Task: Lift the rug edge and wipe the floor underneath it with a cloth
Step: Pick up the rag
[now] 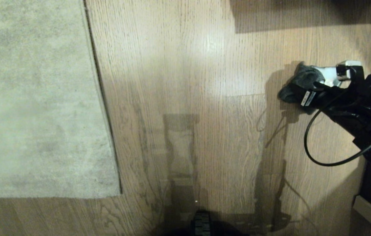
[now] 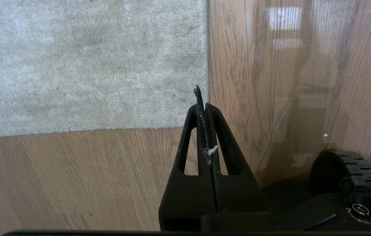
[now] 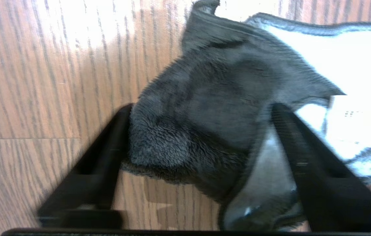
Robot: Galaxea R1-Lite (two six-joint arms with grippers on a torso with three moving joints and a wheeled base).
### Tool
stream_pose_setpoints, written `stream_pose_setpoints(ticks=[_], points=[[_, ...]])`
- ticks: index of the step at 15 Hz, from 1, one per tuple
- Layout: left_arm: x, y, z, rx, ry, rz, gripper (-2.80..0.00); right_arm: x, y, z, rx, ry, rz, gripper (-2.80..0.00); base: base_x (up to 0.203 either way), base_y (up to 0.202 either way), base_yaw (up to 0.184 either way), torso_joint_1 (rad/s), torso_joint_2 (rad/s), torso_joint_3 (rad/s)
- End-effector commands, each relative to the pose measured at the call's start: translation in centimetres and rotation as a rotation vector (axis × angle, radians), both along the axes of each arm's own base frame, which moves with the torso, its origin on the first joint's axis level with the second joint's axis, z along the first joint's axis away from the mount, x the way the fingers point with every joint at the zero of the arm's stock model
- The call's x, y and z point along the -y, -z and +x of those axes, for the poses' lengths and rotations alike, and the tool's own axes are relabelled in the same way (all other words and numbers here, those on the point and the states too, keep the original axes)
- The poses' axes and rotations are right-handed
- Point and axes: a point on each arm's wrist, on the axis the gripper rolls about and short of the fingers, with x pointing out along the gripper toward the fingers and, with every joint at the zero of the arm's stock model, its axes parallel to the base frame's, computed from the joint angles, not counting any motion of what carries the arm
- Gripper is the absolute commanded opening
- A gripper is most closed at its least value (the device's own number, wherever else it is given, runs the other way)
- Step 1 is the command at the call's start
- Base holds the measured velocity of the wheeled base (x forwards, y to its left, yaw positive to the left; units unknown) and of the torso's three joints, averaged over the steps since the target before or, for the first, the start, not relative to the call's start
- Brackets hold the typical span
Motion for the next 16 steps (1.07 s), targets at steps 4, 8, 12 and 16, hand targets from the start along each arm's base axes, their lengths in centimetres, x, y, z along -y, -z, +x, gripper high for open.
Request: stream_pose_setpoints(ticks=[4, 8, 12, 16], points=[[0.0, 0.0, 0.0, -0.001, 0.000, 0.000, -2.80, 0.0, -0.4, -0.6, 0.014, -0.001, -0.005, -2.80, 0.000, 0.000, 0.000, 0.000, 0.00, 0.000], [0.0, 0.0, 0.0, -0.001, -0.001, 0.000, -2.80, 0.0, -0.5, -1.8, 0.035, -0.005, -0.002, -2.80, 0.000, 0.000, 0.000, 0.000, 0.00, 0.000], [0.0, 0.0, 0.0, -0.001, -0.001, 0.000, -2.80, 0.0, -0.6, -4.5, 0.022, -0.037, -0.010, -2.80, 0.000, 0.000, 0.000, 0.000, 0.00, 0.000], [0.0, 0.0, 0.0, -0.001, 0.001, 0.000, -2.80, 0.1, -0.1, -7.6, -0.004, -0.038, -0.011, -2.80, 0.000, 0.000, 0.000, 0.000, 0.00, 0.000]])
